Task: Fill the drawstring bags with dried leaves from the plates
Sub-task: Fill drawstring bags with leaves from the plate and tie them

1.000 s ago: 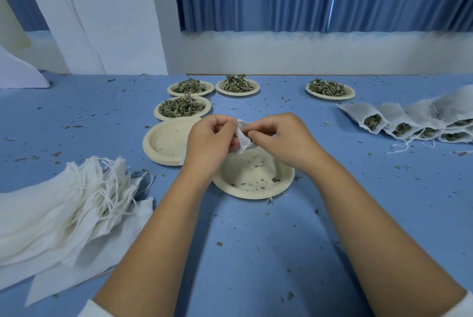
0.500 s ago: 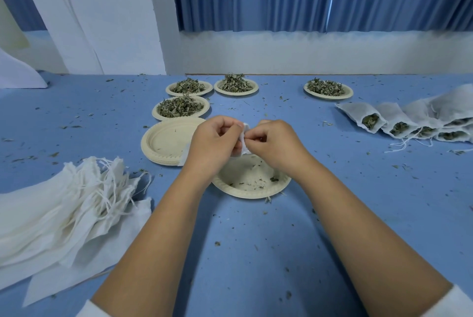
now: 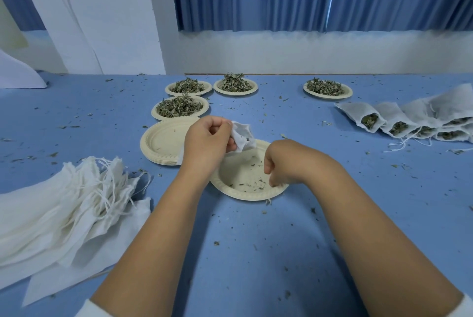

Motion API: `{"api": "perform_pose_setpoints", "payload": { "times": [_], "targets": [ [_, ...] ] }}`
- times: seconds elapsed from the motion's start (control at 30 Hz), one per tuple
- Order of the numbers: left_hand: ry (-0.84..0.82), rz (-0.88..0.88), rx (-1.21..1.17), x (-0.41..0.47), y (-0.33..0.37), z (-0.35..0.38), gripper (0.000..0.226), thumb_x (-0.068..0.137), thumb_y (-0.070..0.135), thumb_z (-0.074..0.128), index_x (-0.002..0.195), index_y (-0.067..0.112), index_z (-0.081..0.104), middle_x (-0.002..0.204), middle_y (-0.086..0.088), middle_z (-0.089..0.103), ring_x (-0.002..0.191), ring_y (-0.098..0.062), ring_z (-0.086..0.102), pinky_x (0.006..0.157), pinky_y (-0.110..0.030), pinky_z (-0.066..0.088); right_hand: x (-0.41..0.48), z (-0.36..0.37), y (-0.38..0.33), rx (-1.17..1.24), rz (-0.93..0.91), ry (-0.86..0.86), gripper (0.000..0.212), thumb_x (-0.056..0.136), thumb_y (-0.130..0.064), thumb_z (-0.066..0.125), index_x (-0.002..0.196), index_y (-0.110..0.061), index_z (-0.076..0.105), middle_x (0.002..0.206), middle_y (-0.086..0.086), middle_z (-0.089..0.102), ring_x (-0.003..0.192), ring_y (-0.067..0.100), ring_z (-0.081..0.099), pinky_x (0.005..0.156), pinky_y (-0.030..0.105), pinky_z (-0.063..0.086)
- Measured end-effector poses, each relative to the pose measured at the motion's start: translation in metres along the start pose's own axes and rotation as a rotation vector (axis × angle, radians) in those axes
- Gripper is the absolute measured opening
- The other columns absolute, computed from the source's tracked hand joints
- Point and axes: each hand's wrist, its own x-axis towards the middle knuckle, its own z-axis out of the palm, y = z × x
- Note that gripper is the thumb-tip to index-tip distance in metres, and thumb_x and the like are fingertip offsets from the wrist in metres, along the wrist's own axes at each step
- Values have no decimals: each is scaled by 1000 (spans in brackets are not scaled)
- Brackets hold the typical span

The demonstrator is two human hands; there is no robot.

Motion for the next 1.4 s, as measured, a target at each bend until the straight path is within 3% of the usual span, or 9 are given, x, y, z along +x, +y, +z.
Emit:
{"api": "perform_pose_setpoints", "payload": {
  "times": [0.07, 0.2, 0.37, 0.5, 0.63, 0.83, 1.03, 1.23, 1.4],
  "targets": [
    [4, 1, -2, 1, 0, -1, 13, 95, 9, 57, 86, 12, 66, 62, 2, 62, 53, -5, 60, 70, -29, 61, 1, 1, 0, 1, -9, -1, 32, 87, -5, 62, 120, -2, 65, 125, 15, 63, 109, 26, 64, 83, 33, 51],
    [9, 5, 9, 2, -1, -1, 13, 95, 9, 57, 86, 13, 66, 57, 5, 62, 53, -6, 60, 72, -33, 60, 1, 6, -4, 182, -137, -5, 20, 85, -5, 64, 103, -14, 70, 96, 5, 72, 77, 15, 64, 67, 23, 49],
    [12, -2, -19, 3, -1, 0, 14, 95, 7, 57, 85, 11, 64, 63, -1, 61, 51, -5, 59, 63, -28, 58, 8, 21, -21, 245, -347, 81, 25, 83, -10, 64, 104, -21, 73, 88, 0, 71, 81, 17, 64, 75, 31, 53],
    [4, 3, -5, 3, -1, 0, 12, 96, 9, 57, 86, 10, 65, 66, -3, 62, 52, -5, 60, 68, -31, 61, 12, 28, -24, 278, -435, 97, 14, 83, -10, 67, 90, -17, 77, 65, -12, 63, 59, -11, 50, 55, 8, 38],
    [3, 5, -11, 3, -1, -1, 13, 95, 8, 57, 86, 11, 65, 66, -2, 62, 53, -5, 61, 64, -28, 59, 15, 32, -24, 289, -446, 115, 10, 84, -9, 66, 82, -13, 76, 76, -2, 72, 68, -25, 45, 57, 2, 35],
    [11, 7, -17, 4, 0, -3, 16, 95, 9, 57, 82, 14, 65, 55, 5, 61, 53, -7, 60, 58, -24, 55, 4, 8, -11, 421, -410, 141, 12, 84, -15, 70, 79, -25, 75, 80, -8, 72, 73, 1, 63, 69, 16, 51],
    [-18, 43, 38, 2, 1, -3, 14, 94, 11, 57, 83, 14, 66, 53, 7, 62, 50, -8, 59, 65, -31, 58, 6, -9, 6, 867, -275, 552, 8, 83, -11, 74, 81, -19, 75, 74, -14, 70, 64, -7, 60, 63, 5, 43],
    [-135, 101, 56, -6, 6, 2, 11, 94, 11, 59, 87, 11, 68, 62, 2, 65, 49, -7, 55, 55, -21, 52, 14, 8, -8, 716, -246, 657, 15, 80, -12, 73, 72, -24, 70, 63, -19, 62, 57, -9, 55, 58, 6, 41],
    [-117, 127, 11, -6, 7, 1, 11, 95, 8, 56, 91, 6, 66, 54, 6, 61, 49, -6, 53, 57, -20, 52, 11, 7, -8, 590, -315, 574, 16, 91, -20, 62, 86, -24, 77, 79, -6, 71, 73, 13, 59, 73, 29, 48]
  ]
}}
